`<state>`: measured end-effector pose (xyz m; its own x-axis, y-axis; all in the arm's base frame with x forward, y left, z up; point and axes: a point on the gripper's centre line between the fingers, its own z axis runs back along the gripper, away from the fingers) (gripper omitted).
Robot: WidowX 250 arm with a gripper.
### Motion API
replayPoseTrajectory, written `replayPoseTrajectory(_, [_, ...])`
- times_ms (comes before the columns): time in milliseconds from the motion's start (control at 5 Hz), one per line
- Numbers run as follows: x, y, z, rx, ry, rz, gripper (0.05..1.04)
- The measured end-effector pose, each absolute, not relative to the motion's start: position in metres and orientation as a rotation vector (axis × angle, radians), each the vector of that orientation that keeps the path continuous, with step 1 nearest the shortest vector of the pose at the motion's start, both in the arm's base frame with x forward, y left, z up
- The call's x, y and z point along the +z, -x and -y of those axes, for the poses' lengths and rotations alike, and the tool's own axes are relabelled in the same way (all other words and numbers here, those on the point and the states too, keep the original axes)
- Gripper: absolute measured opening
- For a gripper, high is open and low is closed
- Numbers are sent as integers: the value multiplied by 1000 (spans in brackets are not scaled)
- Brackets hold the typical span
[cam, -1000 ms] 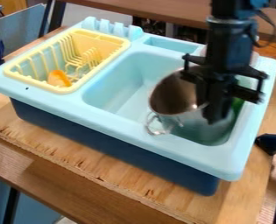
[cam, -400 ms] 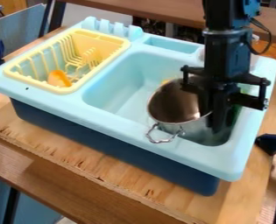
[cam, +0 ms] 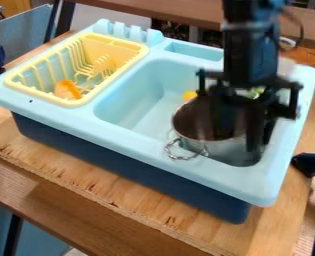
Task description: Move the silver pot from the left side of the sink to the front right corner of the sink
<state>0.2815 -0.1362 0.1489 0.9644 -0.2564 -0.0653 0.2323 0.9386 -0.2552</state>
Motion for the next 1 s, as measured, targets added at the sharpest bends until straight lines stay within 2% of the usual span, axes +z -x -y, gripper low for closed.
replayPoseTrajectory(200, [158,-277,135,-235,248,-93,942])
replayPoseTrajectory(400, [179,-271,130,-224,258,-43,1003])
replayPoseTrajectory(600, [201,-265,117,-193,258,0,999])
replayPoseTrajectory(800, [233,-249,79,-125,182,57,999])
replayPoseTrajectory(1000, [254,-235,43,-62,13,59,999])
